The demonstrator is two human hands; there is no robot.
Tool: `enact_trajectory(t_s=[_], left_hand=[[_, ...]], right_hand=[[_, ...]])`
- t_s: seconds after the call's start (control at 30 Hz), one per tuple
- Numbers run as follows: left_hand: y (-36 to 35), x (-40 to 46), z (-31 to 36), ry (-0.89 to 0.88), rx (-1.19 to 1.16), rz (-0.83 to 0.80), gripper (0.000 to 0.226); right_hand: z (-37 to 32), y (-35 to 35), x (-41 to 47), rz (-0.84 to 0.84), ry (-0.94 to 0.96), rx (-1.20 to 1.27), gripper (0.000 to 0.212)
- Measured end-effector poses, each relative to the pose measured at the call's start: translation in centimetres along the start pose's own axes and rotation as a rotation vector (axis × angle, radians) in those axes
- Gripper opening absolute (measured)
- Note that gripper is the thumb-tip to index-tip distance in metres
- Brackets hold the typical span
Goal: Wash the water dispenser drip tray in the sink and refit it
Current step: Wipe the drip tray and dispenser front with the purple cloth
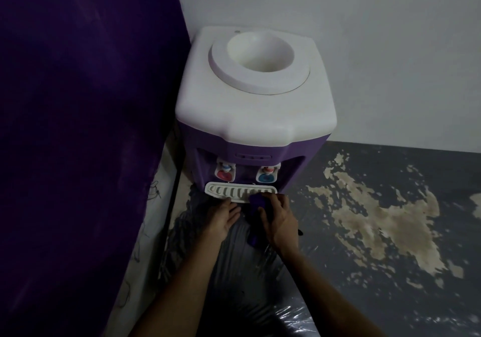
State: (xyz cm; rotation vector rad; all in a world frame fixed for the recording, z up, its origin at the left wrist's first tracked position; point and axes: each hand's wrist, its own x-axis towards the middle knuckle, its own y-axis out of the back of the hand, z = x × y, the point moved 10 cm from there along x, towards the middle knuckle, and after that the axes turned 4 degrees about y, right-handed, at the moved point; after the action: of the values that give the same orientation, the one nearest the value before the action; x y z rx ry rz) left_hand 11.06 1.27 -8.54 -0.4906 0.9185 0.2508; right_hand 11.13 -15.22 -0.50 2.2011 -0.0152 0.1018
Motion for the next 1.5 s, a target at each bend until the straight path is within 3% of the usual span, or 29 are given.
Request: enact_trajectory(t_s=[0.43, 0.7, 0.9, 1.33, 1.5], left_hand=[[-0.3, 1.4, 0.1, 0.002, -0.090, 0.026, 0.047], [-0.6, 1.1, 0.5, -0.032, -0.285, 0.055, 0.040], [-0.4, 1.2, 0.4, -0.043, -0.296, 0.130, 0.039], [-0.3, 1.5, 0.9, -0.062, -0.242, 0.034, 0.036], [-0.4, 1.7, 0.6, -0.063, -0.253, 0.067, 0.035]], right_hand=[[0.1, 0.2, 0.2, 0.013, -0.014, 0.006, 0.042], [0.3, 0.1, 0.3, 0.010, -0.007, 0.037, 0.043], [0.5, 0.2, 0.3, 0.007, -0.022, 0.061, 0.043], [0.5, 0.6, 0.9, -0.002, -0.003, 0.108, 0.041], [0.6, 0.7, 0.9, 0.016, -0.011, 0.105, 0.043]])
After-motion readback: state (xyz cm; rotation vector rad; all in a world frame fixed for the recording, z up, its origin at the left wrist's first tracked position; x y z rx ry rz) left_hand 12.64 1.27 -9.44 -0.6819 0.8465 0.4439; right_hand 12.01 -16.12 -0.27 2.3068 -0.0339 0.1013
